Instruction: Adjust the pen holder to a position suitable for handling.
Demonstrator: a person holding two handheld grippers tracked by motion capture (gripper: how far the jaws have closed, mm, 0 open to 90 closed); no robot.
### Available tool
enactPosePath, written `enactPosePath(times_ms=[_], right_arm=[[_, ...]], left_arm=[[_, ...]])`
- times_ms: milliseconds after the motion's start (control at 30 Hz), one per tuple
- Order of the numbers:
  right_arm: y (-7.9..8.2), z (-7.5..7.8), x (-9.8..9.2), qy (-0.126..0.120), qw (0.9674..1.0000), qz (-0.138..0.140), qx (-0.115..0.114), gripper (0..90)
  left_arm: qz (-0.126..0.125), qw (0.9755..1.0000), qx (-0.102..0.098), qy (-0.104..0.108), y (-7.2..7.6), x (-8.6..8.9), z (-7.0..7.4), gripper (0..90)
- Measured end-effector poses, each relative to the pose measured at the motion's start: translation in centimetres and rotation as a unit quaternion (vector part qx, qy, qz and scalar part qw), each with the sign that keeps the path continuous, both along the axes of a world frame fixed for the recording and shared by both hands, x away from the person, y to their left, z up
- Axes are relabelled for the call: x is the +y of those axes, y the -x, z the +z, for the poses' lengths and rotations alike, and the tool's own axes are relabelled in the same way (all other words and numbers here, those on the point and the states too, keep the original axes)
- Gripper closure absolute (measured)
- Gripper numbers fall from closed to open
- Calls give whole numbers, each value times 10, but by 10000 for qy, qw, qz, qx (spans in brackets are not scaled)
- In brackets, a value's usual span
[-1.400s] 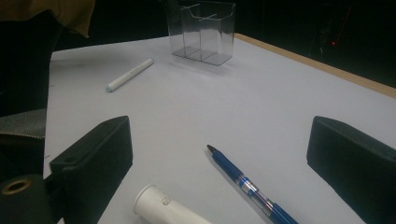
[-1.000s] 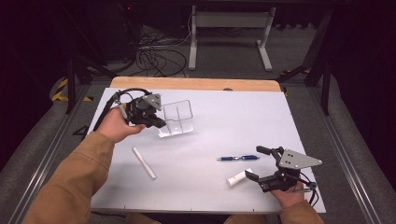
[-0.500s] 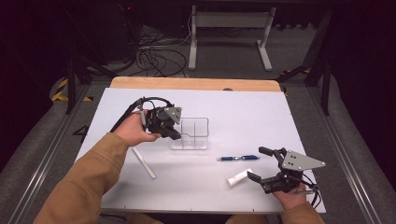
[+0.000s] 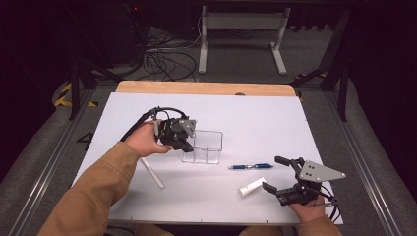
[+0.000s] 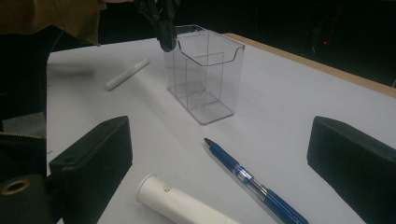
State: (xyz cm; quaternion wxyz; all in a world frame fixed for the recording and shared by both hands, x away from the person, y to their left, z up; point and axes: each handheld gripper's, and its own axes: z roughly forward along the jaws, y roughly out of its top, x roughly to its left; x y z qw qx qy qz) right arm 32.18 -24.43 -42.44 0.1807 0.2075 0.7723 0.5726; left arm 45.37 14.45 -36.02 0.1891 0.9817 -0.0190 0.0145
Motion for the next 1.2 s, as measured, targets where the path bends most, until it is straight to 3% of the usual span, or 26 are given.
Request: enactPosePath(times_ms=[167, 467, 600, 633, 767, 867, 1000, 1200], right_arm=[[0, 0, 0, 8, 10000, -1, 9, 73], [0, -1, 1, 24, 10000, 9, 26, 73], [0, -1, 1, 15, 10000, 7, 32, 73], [0, -1, 1, 15, 10000, 7, 32, 73], [0, -1, 1, 15, 10000, 9, 29, 72], [1, 0, 1, 14, 10000, 4, 17, 72], [0, 0, 1, 7, 10000, -7, 21, 71], [-1, -1, 2, 34, 10000, -1, 35, 70]], left_arm=[[206, 9998, 72, 50, 3, 0, -2, 882], [251, 9996, 59, 75, 5, 1, -3, 878], [429, 9990, 142, 41, 4, 2, -1, 737], [458, 9989, 120, 58, 5, 3, 0, 737], [629, 9975, 33, 322, 7, 10, 7, 644], [752, 9947, -73, 704, 10, 16, 16, 598], [934, 9883, -248, 1184, 20, 25, 28, 535], [1165, 9823, -438, 1401, 28, 33, 33, 451]])
